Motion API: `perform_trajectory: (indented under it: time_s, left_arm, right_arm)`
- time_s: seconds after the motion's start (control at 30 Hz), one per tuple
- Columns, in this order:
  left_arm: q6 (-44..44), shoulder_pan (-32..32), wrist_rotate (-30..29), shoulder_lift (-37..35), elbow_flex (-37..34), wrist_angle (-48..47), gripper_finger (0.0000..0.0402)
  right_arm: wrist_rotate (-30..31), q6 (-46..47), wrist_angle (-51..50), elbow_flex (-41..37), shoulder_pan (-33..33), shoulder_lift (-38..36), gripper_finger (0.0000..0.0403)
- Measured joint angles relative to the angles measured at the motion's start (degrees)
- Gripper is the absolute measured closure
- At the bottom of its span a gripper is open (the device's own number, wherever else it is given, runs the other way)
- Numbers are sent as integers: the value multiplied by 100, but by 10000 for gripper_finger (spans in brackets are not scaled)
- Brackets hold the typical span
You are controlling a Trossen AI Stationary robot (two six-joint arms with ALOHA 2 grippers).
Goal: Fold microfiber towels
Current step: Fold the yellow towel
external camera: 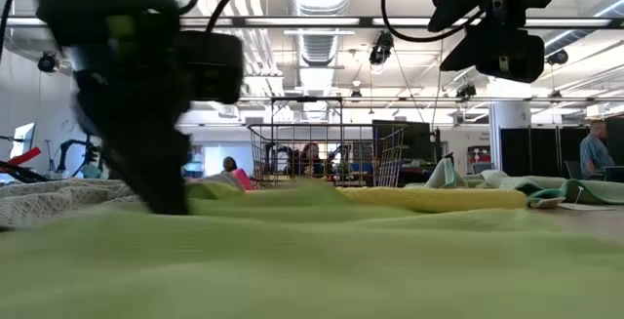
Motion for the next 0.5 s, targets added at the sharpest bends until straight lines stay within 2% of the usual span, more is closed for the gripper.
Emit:
perform_trajectory:
  time_s: [0.17,0.4,0.5]
  left_arm:
    - [2,-23,48,-511,-17,-1703,261]
    - [-2,-21,-398,-1014,-55,-4129,261]
    - [-1,-21,-521,-1113,-55,-4736,261]
  right_arm:
    - [0,9,-111,-2,0,0,216]
    - [0,17,-126,-4,0,0,216]
    - [2,17,-149,-4,0,0,216]
